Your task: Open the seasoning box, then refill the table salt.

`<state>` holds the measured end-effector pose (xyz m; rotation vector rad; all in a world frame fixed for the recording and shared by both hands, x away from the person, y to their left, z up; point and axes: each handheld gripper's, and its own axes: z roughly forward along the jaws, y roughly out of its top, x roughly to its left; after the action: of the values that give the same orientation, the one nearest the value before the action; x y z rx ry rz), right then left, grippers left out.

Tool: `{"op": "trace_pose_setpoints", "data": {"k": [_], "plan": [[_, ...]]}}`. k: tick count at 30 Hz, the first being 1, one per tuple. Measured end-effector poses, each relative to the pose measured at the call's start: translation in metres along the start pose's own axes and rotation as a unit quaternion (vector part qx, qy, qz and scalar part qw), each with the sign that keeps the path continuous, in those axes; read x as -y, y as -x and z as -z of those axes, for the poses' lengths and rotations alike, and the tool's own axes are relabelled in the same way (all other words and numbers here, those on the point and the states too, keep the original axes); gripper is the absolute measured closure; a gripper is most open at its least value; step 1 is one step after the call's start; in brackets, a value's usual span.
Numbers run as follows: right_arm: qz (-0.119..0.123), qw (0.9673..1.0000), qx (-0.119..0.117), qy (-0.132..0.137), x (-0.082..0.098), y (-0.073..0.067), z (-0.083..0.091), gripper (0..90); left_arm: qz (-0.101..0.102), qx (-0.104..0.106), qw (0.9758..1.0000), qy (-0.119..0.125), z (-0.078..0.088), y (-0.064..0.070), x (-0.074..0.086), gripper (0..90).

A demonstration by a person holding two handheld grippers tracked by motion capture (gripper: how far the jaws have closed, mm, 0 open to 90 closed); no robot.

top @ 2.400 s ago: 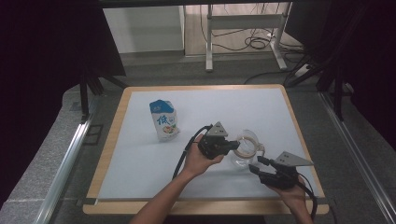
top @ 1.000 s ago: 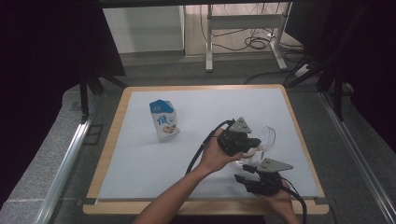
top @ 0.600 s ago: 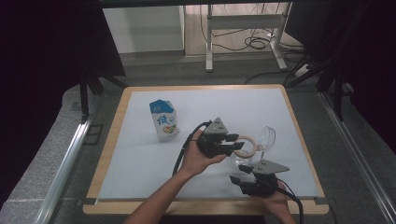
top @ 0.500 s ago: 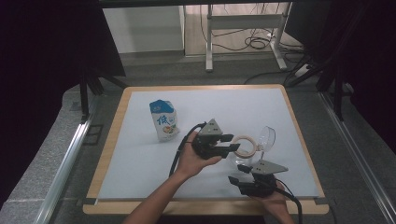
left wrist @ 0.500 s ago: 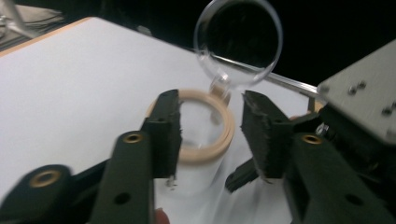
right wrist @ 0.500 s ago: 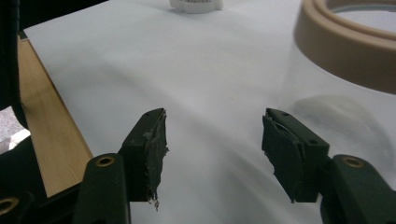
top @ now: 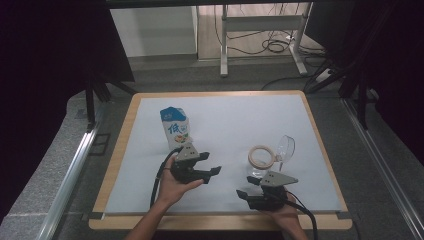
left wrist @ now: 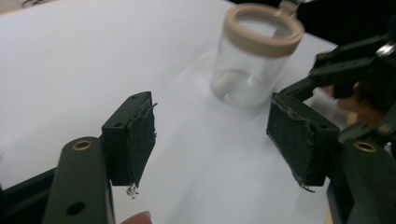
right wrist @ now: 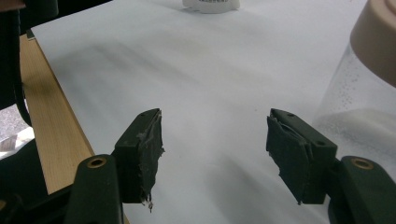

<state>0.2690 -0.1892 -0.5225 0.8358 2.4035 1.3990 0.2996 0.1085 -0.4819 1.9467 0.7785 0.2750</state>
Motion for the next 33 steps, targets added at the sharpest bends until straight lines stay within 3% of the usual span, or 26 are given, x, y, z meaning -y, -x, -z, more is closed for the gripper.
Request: {"op": "trace_pose_setpoints", "data": {"k": [6, 7, 16, 21, 33], "plan": [[0.001, 1.0, -0.002, 0.0, -0.001, -0.001, -0.002, 36.5, 0.014, -0.009, 0.9998, -0.012, 0.006, -0.009, 0.021, 28.7], [0.002, 1.0, -0.001, 0.0, -0.001, -0.001, -0.002, 36.4, 0.014, -0.02, 0.9995, -0.021, 0.006, -0.01, 0.03, 28.0], [0.001, 1.0, 0.003, 0.007, 0.0, -0.002, -0.002, 36.0, 0.016, -0.039, 0.9976, -0.056, 0.006, -0.015, 0.054, 27.7], [0.001, 1.0, 0.001, 0.008, 0.0, -0.002, -0.002, 36.0, 0.018, -0.048, 0.9969, -0.059, 0.007, -0.017, 0.058, 27.5], [0.002, 0.9999, 0.005, 0.016, -0.001, -0.001, 0.001, 35.7, 0.036, -0.07, 0.9961, -0.04, 0.017, -0.028, 0.058, 27.1]]}}
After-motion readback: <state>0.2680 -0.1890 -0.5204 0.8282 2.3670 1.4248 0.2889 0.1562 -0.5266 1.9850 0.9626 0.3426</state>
